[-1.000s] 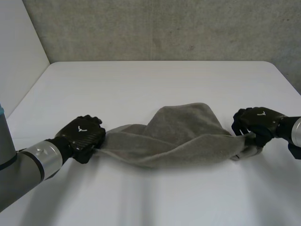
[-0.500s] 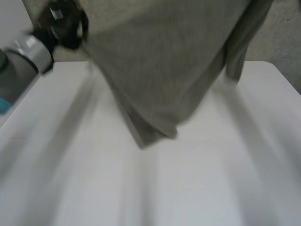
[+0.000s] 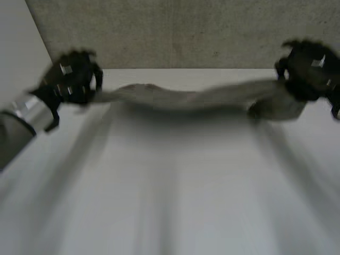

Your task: Fold the towel.

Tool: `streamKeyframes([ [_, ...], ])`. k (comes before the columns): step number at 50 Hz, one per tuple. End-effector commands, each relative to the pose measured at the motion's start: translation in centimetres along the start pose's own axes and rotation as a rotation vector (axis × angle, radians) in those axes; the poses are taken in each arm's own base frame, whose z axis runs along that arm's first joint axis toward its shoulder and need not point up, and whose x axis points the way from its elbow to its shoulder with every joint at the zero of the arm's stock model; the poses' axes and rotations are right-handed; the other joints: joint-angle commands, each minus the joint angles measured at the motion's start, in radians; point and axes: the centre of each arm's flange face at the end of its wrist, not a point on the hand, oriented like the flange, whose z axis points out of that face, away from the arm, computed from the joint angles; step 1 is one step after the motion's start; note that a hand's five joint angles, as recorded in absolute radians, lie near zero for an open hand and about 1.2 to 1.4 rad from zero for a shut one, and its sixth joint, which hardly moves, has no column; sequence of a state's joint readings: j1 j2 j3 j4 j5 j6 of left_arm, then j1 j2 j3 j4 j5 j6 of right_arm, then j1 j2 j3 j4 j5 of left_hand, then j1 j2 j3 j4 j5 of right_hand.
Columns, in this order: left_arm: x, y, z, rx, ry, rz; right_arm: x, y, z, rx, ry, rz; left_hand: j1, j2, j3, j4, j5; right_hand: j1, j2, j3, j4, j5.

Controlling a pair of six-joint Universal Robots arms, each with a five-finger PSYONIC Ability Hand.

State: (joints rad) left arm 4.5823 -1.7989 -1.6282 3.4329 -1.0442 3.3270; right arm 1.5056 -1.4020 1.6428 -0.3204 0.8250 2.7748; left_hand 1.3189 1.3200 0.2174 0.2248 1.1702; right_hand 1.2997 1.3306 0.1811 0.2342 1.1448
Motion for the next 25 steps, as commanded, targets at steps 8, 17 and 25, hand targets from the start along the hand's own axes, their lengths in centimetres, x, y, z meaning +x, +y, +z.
streamKeyframes([
  [8,4.7,9.1,-2.8,-0.29,0.111,-0.056,-4.4,5.3,-2.0,-0.17,-0.093,-0.073,0.077,0.076,-0.043,-0.05,0.052,0.097,0.066,-0.007,-0.06,0.077],
  [17,5.3,9.4,-2.3,-0.281,0.127,-0.042,-4.6,5.3,-2.2,-0.198,-0.106,-0.037,0.077,0.076,-0.043,-0.05,0.052,0.097,0.066,-0.007,-0.06,0.077],
  [25,5.2,10.9,-1.9,-0.308,0.106,-0.047,-4.6,5.6,-2.4,-0.24,-0.074,0.039,-0.661,-0.662,-0.043,-0.05,-0.687,-0.581,-0.611,-0.007,-0.06,-0.6],
])
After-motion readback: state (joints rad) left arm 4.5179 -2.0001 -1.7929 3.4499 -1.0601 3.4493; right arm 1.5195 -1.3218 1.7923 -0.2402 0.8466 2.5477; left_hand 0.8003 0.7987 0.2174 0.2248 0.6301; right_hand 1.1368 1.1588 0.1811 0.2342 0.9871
